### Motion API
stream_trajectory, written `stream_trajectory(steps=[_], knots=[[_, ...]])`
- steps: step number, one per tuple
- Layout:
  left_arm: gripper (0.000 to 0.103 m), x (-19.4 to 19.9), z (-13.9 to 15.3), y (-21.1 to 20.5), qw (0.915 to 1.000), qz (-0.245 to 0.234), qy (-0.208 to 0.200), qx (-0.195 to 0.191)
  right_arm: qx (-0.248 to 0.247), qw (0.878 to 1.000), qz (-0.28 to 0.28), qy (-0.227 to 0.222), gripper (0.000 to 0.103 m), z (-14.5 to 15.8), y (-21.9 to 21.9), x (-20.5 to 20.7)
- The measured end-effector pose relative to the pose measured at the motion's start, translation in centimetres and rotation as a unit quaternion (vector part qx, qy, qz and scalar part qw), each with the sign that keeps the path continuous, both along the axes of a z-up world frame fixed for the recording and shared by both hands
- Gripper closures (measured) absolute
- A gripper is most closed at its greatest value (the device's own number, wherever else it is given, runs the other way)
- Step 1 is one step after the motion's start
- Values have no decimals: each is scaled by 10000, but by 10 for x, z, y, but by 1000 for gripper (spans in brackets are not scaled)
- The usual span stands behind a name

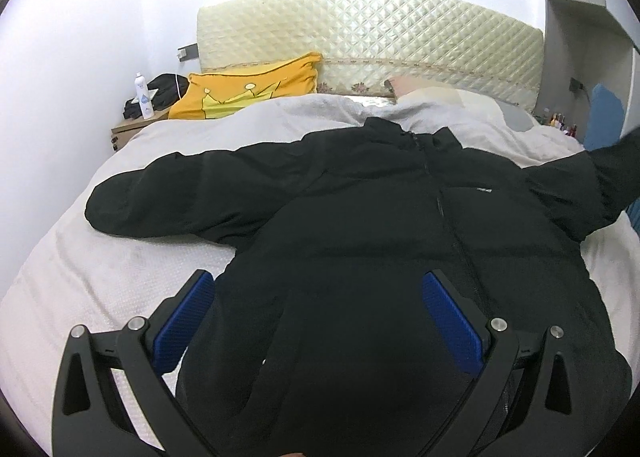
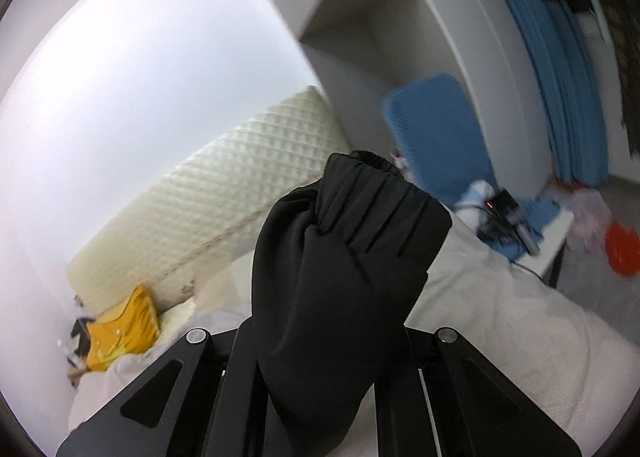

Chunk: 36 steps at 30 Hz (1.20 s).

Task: Fold large clothes
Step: 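Carry the sleeve across the jacket body toward the left gripper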

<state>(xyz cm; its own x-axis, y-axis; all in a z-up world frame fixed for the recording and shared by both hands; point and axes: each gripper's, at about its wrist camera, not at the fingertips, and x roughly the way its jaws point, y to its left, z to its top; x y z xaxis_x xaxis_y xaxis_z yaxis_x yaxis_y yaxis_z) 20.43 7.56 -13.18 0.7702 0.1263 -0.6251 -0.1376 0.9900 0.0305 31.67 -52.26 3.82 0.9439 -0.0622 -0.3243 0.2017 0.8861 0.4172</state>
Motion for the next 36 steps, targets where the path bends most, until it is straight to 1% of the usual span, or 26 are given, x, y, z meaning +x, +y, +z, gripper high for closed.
stream_trajectory(steps=[4, 8, 9, 11, 15, 19, 22, 27, 30, 33, 36], knots=[[0, -8, 7, 7, 9998, -63, -127, -143, -299, 9991, 284, -104, 96, 33, 54, 5], [0, -9, 4, 10, 9997, -144, -34, -168, -773, 9950, 622, -113, 96, 58, 120, 13], [0, -10, 3, 11, 9997, -156, -35, -157, -809, 9943, 683, -129, 96, 60, 127, 15], [0, -11, 1, 14, 9998, -141, -14, -123, -922, 9919, 859, -176, 96, 70, 160, 19], [0, -13, 3, 24, 9996, -129, -62, -235, -1147, 9869, 1114, -219, 96, 77, 209, 27], [0, -13, 5, 34, 9993, -76, -91, -347, -1287, 9814, 1407, -206, 96, 73, 261, 34], [0, -15, 6, 40, 9992, -31, -107, -386, -1451, 9766, 1579, -167, 94, 63, 292, 38], [0, -18, 8, 53, 9989, 105, -182, -413, -1627, 9658, 2021, -30, 92, 33, 359, 49], [0, -16, 8, 61, 9986, 200, -183, -454, -1704, 9564, 2368, 127, 92, 4, 408, 57], [0, -13, 5, 68, 9985, 271, -151, -452, -1804, 9437, 2752, 341, 91, -35, 458, 63], [0, -12, 4, 72, 9984, 275, -144, -479, -1751, 9290, 3198, 627, 91, -76, 501, 70]])
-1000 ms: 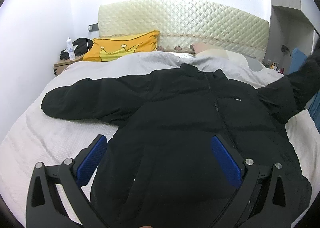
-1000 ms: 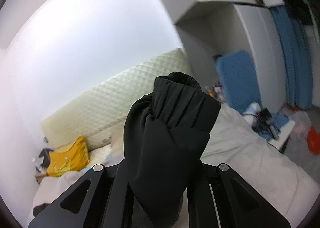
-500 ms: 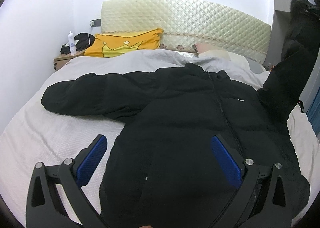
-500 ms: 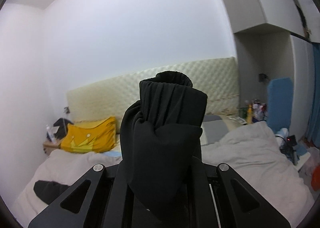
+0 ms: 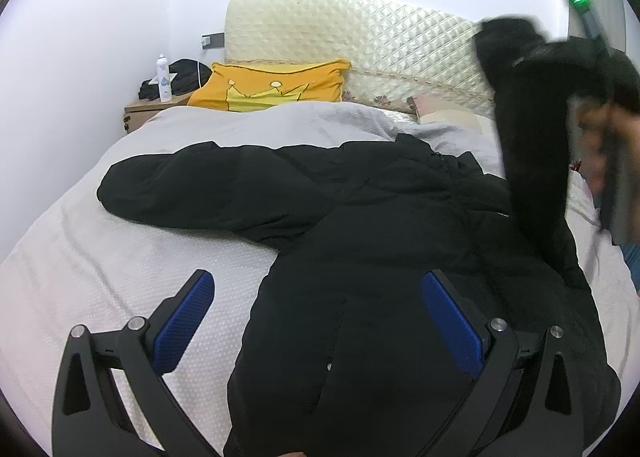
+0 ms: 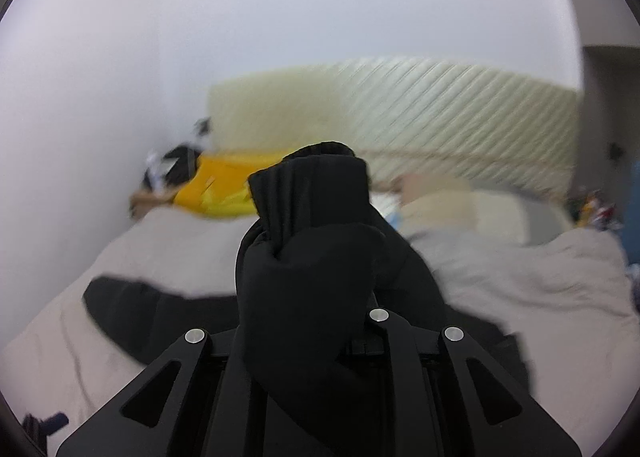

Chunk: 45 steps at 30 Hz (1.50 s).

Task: Fold large clothes
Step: 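Carry the sleeve across the jacket body toward the left gripper, then lay the sleeve on the jacket body and open the right gripper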

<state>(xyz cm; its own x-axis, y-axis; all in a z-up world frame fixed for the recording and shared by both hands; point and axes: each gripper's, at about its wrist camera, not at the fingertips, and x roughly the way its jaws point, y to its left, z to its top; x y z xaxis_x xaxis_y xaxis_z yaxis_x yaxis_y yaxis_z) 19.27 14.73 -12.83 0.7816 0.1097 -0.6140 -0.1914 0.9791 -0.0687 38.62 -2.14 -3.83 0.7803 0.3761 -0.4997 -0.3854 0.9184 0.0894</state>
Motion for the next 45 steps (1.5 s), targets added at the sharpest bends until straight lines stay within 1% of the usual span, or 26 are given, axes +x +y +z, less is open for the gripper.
stream_trajectory(steps=[4, 6, 8, 11, 13, 15, 18, 19, 20, 21, 22, 23, 25, 28, 32, 36, 40, 43, 45], knots=[[0, 2, -3, 7, 9999, 46, 16, -105, -248, 9986, 295, 369, 91, -58, 45, 3], [0, 3, -6, 9, 9999, 41, 35, -156, -247, 9977, 336, 533, 91, -84, 60, 5], [0, 5, -7, 10, 9999, 47, 47, -124, -157, 9965, 309, 764, 91, -112, 69, 9], [0, 7, -11, 11, 9999, 42, 65, -153, -85, 9951, 253, 955, 90, -141, 75, 14], [0, 9, -15, 11, 9998, 16, 90, -200, -130, 9941, 255, 1048, 89, -154, 77, 17], [0, 10, -18, 11, 9997, -13, 119, -214, -215, 9930, 278, 1127, 86, -163, 77, 17], [0, 15, -22, 10, 9995, -45, 181, -257, -131, 9914, 394, 1242, 72, -161, 77, 16], [0, 14, -21, 8, 9995, -53, 178, -263, -97, 9909, 433, 1271, 61, -158, 76, 15], [0, 13, -20, 7, 9995, -64, 156, -255, -36, 9904, 489, 1291, 48, -156, 74, 12], [0, 13, -19, 6, 9996, -67, 134, -235, 8, 9900, 527, 1308, 39, -153, 74, 11], [0, 12, -17, 5, 9997, -54, 137, -173, 67, 9898, 583, 1301, 25, -149, 73, 8], [0, 11, -16, 4, 9998, -42, 156, -145, 147, 9896, 695, 1250, 25, -144, 72, 4], [0, 8, -10, 4, 9998, -84, 108, -167, 183, 9909, 717, 1122, 25, -134, 70, -4], [0, 2, -2, 3, 10000, -19, 11, -94, 374, 9901, 681, 1171, 25, -123, 62, -11], [0, 1, 7, 7, 9997, 79, -58, -214, 197, 9931, 672, 940, 25, -105, 56, -23], [0, 1, 6, 6, 9996, 99, -23, -250, 169, 9947, 606, 808, 25, -91, 39, -30], [0, 0, 3, -4, 9998, -16, -28, -176, 135, 9967, 374, 711, 25, -86, 5, -32], [0, -1, 1, -14, 9997, -155, -26, -163, 132, 9981, 119, 587, 25, -86, -35, -35], [0, 0, 0, -20, 9994, -264, -21, -209, 140, 9985, -133, 508, 25, -88, -70, -38]])
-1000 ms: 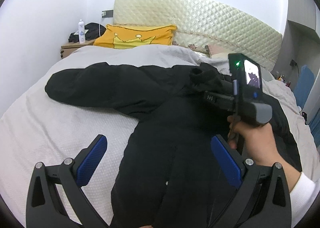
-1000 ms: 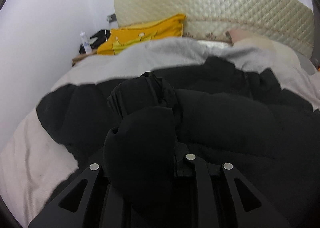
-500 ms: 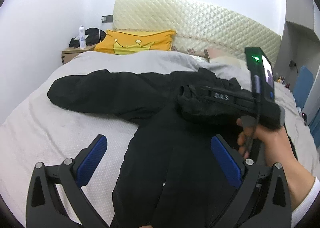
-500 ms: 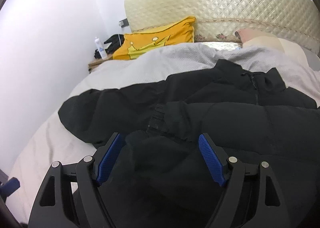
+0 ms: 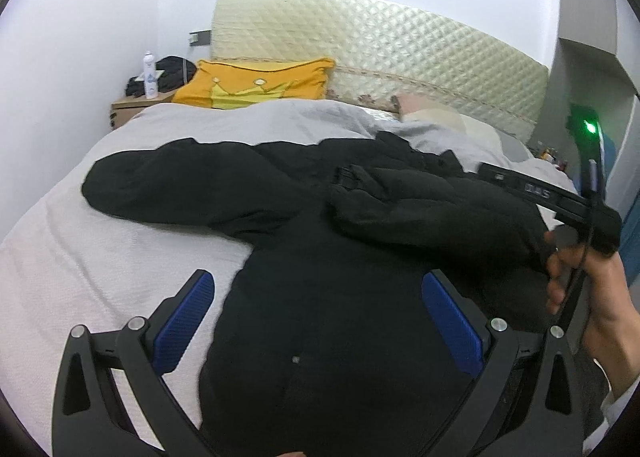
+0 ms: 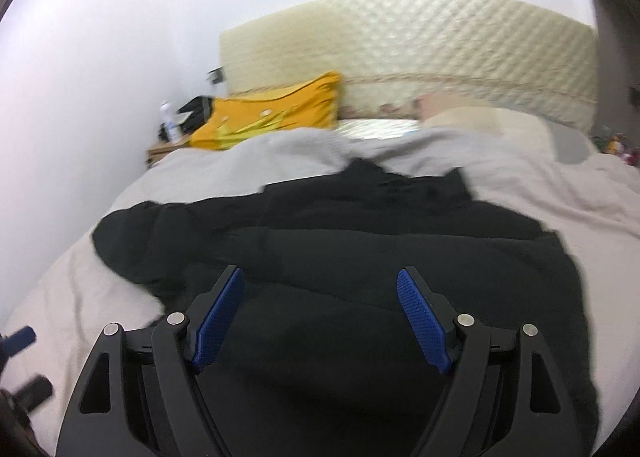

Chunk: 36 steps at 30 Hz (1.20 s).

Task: Fold large clothes
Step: 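Lay the sleeve on the jacket body and open the right gripper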

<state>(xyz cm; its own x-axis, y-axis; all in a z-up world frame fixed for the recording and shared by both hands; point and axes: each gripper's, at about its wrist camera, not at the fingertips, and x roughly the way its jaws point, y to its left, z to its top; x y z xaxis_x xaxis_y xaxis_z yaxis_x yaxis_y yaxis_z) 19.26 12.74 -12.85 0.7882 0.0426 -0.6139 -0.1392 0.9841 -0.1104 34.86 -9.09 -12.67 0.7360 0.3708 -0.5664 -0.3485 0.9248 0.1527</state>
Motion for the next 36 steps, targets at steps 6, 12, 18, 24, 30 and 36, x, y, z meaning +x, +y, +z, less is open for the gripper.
stream_trajectory(steps=[6, 12, 18, 24, 30, 36], knots=[[0, 1, -4, -20, 9997, -223, -33, -10, 162, 9969, -742, 202, 30, -24, -103, -7], [0, 3, -10, -28, 9993, -322, -21, -184, 23, 9898, -1299, 591, 33, -61, -179, -17], [0, 10, -26, -34, 9994, -277, 187, -113, -73, 9860, -1260, 1093, 36, -97, -190, -1], [0, 12, -32, -36, 9995, -199, 215, -68, 134, 9880, -1111, 1060, 63, -106, -189, 8], [0, 12, -30, -38, 9998, -136, 143, 41, 262, 9876, -1241, 927, 80, -101, -200, 9], [0, 12, -29, -38, 9998, -95, 129, 69, 460, 9850, -1379, 931, 80, -99, -213, 12]])
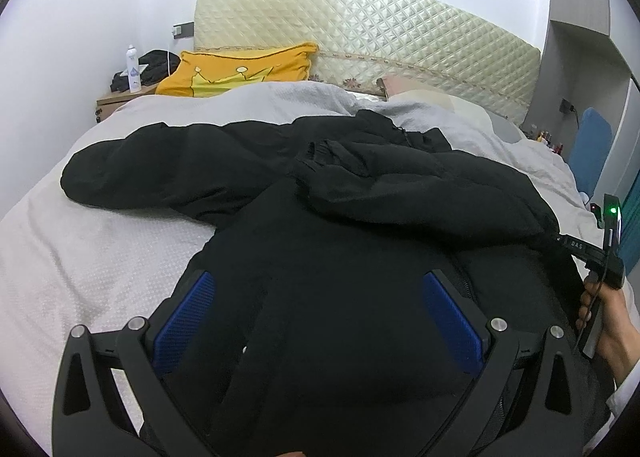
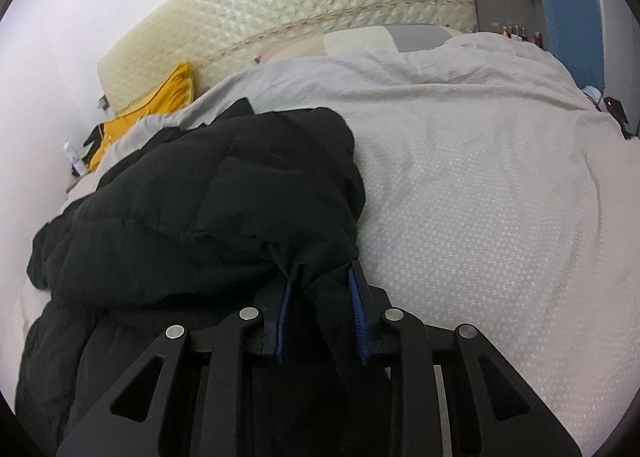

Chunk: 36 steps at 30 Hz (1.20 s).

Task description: Fold large clothes

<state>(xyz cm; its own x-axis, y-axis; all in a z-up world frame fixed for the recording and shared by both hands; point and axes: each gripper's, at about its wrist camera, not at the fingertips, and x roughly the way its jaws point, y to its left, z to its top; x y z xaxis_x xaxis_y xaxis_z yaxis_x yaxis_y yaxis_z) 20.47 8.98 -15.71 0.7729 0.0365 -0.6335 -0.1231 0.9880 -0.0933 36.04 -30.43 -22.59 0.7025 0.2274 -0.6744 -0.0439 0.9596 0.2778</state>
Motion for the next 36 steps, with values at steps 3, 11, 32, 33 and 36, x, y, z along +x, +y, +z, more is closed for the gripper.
stream_trajectory(steps=[3, 11, 32, 33, 36], knots=[[0, 0, 3, -2, 10000, -7, -33, -5, -139, 9999, 66, 17, 79, 5, 5, -4], [0, -3, 15, -13, 9999, -58, -46, 147, -160, 9996, 136, -196, 77, 49, 12, -43], [0, -90, 106, -59, 9943, -624, -861, -60, 167, 9834, 382, -1768, 77, 173, 58, -224], [0, -93, 107, -60, 9941, -636, -880, -64, 127, 9828, 396, -1802, 77, 173, 60, -232], [0, -109, 108, -61, 9929, -716, -948, -42, 48, 9808, 468, -1895, 77, 175, 62, -252]])
